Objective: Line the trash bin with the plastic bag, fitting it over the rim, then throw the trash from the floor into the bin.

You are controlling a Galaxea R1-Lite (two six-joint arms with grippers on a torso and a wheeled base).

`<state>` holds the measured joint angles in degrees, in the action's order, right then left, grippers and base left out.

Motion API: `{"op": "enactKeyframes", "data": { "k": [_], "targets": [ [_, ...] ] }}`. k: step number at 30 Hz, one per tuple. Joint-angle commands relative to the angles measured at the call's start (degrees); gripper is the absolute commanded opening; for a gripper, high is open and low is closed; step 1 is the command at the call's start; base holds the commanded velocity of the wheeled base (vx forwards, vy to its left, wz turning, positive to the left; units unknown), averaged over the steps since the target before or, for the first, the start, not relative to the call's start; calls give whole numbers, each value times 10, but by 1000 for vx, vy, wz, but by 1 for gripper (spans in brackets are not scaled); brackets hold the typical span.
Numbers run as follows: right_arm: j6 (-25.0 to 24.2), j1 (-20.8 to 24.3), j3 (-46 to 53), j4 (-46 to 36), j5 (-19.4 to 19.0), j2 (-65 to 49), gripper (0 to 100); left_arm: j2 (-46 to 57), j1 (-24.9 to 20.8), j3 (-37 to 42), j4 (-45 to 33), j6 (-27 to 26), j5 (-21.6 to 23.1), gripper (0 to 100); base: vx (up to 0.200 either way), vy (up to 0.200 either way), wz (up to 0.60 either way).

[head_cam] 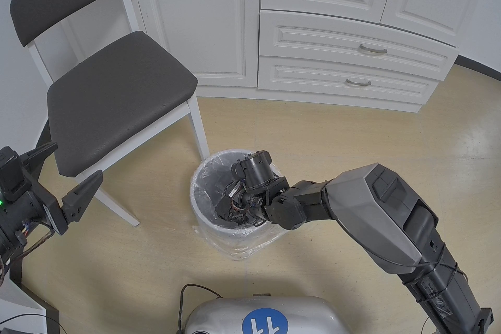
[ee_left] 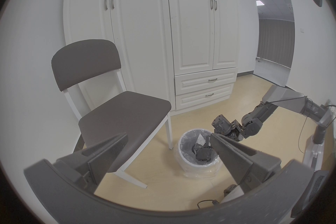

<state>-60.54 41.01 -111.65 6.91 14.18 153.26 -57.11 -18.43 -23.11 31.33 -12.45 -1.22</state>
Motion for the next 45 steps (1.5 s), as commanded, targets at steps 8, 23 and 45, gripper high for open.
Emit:
{"op": "enactKeyframes", "data": {
  "k": [8, 23, 45],
  "targets": [
    [2, -20, -29, -1, 1, 34, 0, -4, 0, 1, 1, 0, -1, 100, 0, 0, 0],
    [19, -4, -29, -32, 9, 35, 0, -5, 0, 2, 1, 0, 0, 100, 0, 0, 0],
    [5, -9, -29, -16, 56, 45, 100, -2, 1, 4, 1, -1, 0, 100, 0, 0, 0]
  ]
}}
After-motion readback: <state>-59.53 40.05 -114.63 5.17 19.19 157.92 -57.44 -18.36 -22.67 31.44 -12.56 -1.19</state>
